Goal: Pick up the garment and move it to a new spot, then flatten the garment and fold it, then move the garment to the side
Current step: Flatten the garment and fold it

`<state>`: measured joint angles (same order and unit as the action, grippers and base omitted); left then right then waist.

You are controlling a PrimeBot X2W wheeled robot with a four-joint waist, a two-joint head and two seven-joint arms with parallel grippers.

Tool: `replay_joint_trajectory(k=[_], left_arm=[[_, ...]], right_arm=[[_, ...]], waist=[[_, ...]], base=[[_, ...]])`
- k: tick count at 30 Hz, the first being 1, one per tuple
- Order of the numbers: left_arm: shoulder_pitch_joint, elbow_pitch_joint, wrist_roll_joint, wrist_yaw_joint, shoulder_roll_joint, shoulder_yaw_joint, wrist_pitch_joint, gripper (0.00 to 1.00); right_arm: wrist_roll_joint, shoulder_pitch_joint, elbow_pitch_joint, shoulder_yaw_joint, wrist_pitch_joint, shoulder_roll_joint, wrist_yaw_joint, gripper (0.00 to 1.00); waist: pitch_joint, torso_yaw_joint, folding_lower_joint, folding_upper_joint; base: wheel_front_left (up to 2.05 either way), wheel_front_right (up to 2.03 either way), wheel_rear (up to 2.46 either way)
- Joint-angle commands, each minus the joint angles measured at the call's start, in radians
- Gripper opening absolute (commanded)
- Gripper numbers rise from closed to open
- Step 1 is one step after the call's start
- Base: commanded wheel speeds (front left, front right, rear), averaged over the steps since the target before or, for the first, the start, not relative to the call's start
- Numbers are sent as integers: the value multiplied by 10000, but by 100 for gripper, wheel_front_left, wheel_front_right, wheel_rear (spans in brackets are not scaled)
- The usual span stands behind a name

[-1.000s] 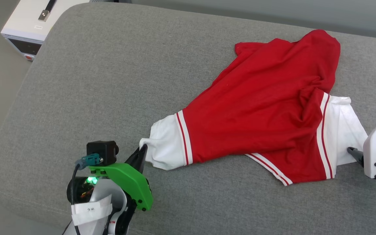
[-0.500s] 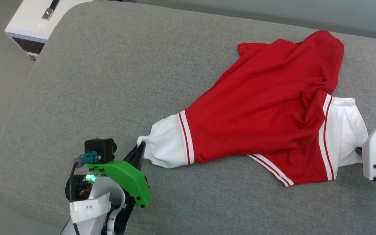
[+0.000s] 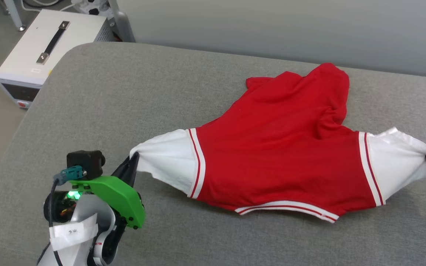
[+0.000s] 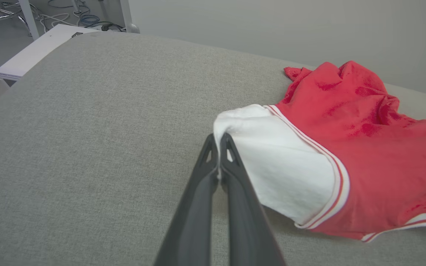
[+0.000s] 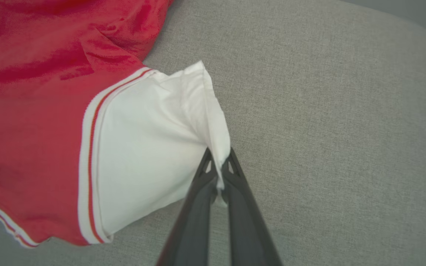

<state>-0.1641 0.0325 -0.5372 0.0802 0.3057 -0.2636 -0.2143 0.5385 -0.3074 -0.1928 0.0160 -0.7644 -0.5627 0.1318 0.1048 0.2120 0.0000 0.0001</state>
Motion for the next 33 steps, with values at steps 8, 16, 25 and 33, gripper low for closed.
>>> replay_joint_trajectory(k=[8, 16, 25, 33], left_arm=[[-212, -1300, -114, 106, 742, 471, -506, 0], [-774, -2758, -618, 40, 1160, 1087, -892, 0], [-2747, -3933, -2014, 58, 1403, 1989, -1879, 0], [-4781, -3150, -2290, -218, 1435, 2104, -1863, 0]], right_arm=[[655, 85, 1624, -633, 153, -379, -11, 0], [853, -752, 2460, -1382, 267, -257, -11, 0], [853, -2466, 2649, -1444, 900, -129, -11, 0], [618, -4207, 1879, -1209, 1501, -66, -11, 0]], waist=[[-1109, -948, 0, -1], [-1554, -1513, 0, -1], [-1074, -2002, 0, -1], [295, -2025, 0, -1]], base=[[0, 0, 0], [0, 0, 0], [0, 0, 0], [0, 0, 0]])
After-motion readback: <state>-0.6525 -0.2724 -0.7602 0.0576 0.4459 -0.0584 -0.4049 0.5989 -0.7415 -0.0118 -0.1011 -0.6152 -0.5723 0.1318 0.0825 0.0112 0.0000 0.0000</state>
